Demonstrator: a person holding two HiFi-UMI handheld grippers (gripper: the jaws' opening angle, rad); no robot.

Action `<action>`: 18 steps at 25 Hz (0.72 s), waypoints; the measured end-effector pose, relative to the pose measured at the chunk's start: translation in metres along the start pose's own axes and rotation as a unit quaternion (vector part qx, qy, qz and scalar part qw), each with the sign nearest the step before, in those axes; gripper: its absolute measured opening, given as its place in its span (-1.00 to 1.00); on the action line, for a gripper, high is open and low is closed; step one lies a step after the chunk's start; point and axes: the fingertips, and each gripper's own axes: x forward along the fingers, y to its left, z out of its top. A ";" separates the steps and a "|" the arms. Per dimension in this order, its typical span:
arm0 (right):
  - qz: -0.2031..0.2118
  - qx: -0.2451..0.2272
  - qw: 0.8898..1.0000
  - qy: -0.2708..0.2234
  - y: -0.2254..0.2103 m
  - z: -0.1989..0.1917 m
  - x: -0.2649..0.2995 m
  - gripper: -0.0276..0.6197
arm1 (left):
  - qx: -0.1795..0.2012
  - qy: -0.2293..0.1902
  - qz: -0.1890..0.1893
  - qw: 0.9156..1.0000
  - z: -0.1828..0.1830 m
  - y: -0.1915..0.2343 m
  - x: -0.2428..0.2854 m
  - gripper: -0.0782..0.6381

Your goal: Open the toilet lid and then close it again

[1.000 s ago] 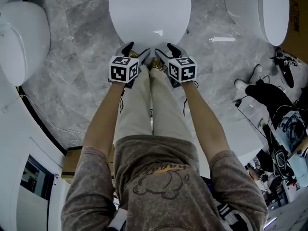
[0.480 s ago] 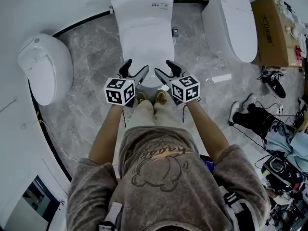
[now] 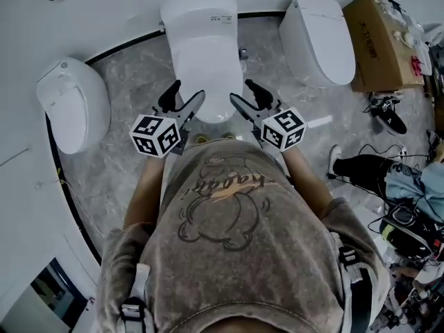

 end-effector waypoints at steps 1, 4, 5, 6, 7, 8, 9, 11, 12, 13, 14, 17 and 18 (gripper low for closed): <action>0.000 -0.002 1.000 -0.013 0.000 0.004 -0.004 -0.10 | 0.003 -0.009 -0.001 1.000 0.002 -0.002 -0.002 0.15; -0.010 -0.005 0.999 -0.049 0.000 0.014 -0.019 -0.64 | 0.034 -0.029 0.006 0.999 0.008 -0.005 -0.011 -0.34; -0.014 -0.011 0.998 -0.057 0.001 0.017 -0.024 -0.67 | 0.045 -0.037 0.007 0.998 0.011 -0.006 -0.014 -0.59; -0.020 -0.021 0.998 -0.063 0.001 0.020 -0.027 -0.74 | 0.052 -0.045 0.007 0.998 0.013 -0.007 -0.016 -0.70; -0.028 -0.034 0.997 -0.066 0.001 0.021 -0.030 -0.78 | 0.057 -0.052 0.007 0.997 0.016 -0.008 -0.017 -0.74; -0.037 -0.046 0.996 -0.068 0.000 0.022 -0.032 -0.81 | 0.062 -0.057 0.010 0.996 0.018 -0.007 -0.019 -0.76; -0.046 -0.054 0.995 -0.071 -0.002 0.022 -0.034 -0.82 | 0.070 -0.062 0.017 0.995 0.019 -0.007 -0.020 -0.76; -0.068 -0.062 0.993 -0.077 -0.009 0.020 -0.036 -0.83 | 0.086 -0.070 0.038 0.993 0.018 -0.002 -0.021 -0.76; -0.080 -0.062 0.992 -0.078 -0.013 0.018 -0.037 -0.83 | 0.092 -0.073 0.048 0.992 0.017 0.001 -0.021 -0.76; -0.090 -0.061 0.991 -0.078 -0.017 0.016 -0.037 -0.83 | 0.093 -0.075 0.058 0.991 0.014 0.004 -0.021 -0.76; -0.098 -0.060 0.990 -0.078 -0.019 0.015 -0.037 -0.83 | 0.091 -0.076 0.065 0.991 0.012 0.007 -0.022 -0.76; -0.106 -0.055 0.990 -0.079 -0.022 0.012 -0.035 -0.83 | 0.081 -0.077 0.075 0.991 0.006 0.012 -0.022 -0.76; -0.106 -0.054 0.990 -0.078 -0.022 0.011 -0.035 -0.83 | 0.080 -0.077 0.076 0.991 0.005 0.012 -0.022 -0.76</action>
